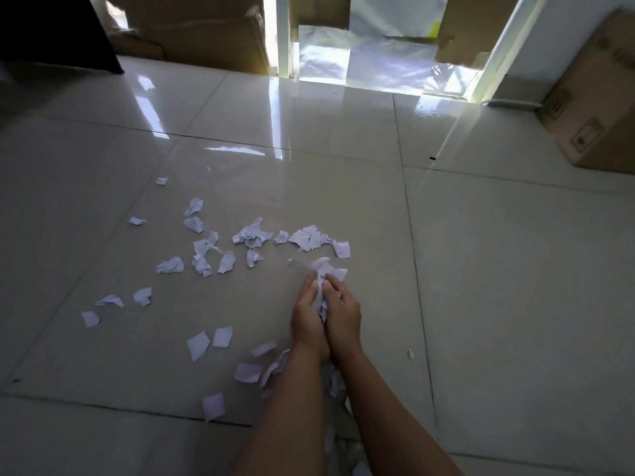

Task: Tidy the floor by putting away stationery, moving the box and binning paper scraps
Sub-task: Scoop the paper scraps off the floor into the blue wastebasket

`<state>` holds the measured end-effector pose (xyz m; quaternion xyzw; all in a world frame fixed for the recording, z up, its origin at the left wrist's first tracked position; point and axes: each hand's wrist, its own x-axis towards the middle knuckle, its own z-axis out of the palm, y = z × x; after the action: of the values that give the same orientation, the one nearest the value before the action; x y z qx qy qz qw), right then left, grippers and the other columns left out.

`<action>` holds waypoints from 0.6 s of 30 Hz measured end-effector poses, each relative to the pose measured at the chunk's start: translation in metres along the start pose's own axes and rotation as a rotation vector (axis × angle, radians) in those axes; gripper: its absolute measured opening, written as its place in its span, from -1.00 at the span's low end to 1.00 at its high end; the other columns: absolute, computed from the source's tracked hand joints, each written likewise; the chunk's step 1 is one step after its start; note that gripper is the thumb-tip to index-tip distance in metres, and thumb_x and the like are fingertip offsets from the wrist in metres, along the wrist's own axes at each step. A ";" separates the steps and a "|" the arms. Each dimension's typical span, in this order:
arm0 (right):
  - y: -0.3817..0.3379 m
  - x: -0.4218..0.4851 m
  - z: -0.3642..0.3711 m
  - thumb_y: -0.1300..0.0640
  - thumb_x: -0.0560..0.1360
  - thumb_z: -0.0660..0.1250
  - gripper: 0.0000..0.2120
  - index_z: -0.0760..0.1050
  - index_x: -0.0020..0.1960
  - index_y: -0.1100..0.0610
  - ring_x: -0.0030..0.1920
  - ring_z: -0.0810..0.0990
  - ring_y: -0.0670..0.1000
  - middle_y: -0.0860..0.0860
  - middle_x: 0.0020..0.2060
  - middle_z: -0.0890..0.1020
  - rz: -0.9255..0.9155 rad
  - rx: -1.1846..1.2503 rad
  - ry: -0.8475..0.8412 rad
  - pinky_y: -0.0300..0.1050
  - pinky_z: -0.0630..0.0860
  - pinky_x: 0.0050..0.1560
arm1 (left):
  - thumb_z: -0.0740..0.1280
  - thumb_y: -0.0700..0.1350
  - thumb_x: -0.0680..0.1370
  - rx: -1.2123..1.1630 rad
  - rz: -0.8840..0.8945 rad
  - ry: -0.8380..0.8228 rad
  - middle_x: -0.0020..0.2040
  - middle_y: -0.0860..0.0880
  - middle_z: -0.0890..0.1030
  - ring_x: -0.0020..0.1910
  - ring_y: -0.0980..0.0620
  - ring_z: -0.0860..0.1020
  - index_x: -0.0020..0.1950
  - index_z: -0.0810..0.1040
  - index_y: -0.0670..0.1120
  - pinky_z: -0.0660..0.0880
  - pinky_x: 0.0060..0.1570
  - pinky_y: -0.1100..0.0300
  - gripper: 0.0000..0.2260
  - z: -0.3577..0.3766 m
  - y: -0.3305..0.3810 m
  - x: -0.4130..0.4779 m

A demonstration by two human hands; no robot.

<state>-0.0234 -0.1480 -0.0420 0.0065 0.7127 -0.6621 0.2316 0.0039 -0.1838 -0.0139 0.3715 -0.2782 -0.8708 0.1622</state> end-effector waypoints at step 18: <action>-0.150 -0.056 -0.130 0.13 0.56 0.26 -0.85 0.60 0.03 0.03 -0.01 0.66 -0.08 -0.03 -0.04 0.68 -0.201 0.304 0.131 -0.20 0.56 0.03 | 0.13 -0.12 0.64 0.126 0.069 -0.217 0.23 -0.12 0.57 0.21 -0.10 0.54 0.34 0.47 -0.11 0.46 0.14 0.16 -0.69 0.176 -0.004 -0.120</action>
<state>-0.0632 -0.0266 0.1203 0.0134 0.6150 -0.7802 0.1137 -0.0453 -0.0579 0.1509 0.2746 -0.3607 -0.8807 0.1374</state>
